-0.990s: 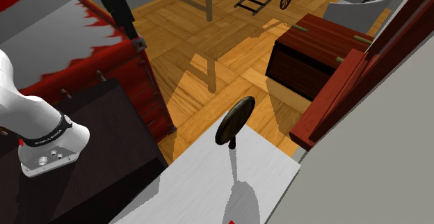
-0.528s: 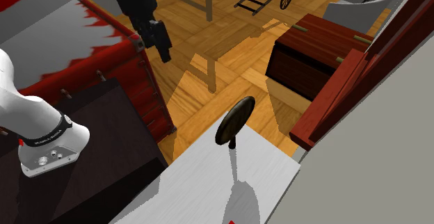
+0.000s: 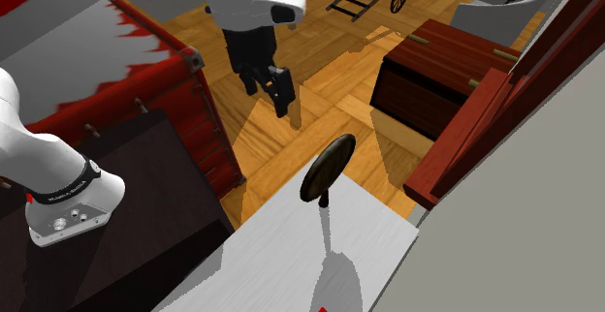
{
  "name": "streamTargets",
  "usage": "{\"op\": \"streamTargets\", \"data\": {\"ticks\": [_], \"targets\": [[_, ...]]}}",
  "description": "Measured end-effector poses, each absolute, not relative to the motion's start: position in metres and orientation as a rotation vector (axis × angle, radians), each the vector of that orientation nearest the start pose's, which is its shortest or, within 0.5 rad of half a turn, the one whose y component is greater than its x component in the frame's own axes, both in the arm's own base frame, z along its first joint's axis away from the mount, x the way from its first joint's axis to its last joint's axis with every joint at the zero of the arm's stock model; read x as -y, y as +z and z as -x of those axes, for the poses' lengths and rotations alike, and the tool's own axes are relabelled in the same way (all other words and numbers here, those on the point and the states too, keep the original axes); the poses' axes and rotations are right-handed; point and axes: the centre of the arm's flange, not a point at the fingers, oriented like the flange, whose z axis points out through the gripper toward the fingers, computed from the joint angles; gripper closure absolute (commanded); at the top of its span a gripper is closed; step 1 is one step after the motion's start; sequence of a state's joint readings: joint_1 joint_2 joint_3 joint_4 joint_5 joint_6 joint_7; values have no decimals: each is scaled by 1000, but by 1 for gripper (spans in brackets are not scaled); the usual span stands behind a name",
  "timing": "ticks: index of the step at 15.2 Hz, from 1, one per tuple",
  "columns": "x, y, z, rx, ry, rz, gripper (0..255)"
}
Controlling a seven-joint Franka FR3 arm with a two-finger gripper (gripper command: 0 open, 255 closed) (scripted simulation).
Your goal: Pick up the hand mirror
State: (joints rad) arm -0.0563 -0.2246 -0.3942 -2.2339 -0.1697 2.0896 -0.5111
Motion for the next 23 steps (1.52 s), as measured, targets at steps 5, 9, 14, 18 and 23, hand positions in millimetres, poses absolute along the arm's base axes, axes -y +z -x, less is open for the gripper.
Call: {"op": "streamTargets", "data": {"ticks": [5, 9, 14, 18, 23], "targets": [[282, 433, -472, 284, -47, 3207, 0], [320, 411, -498, 321, -46, 3195, 0], [344, 381, -516, 348, -46, 3186, 0], [346, 361, -517, 349, -47, 3186, 0], [345, 352, -517, 349, -47, 3186, 255]]}}
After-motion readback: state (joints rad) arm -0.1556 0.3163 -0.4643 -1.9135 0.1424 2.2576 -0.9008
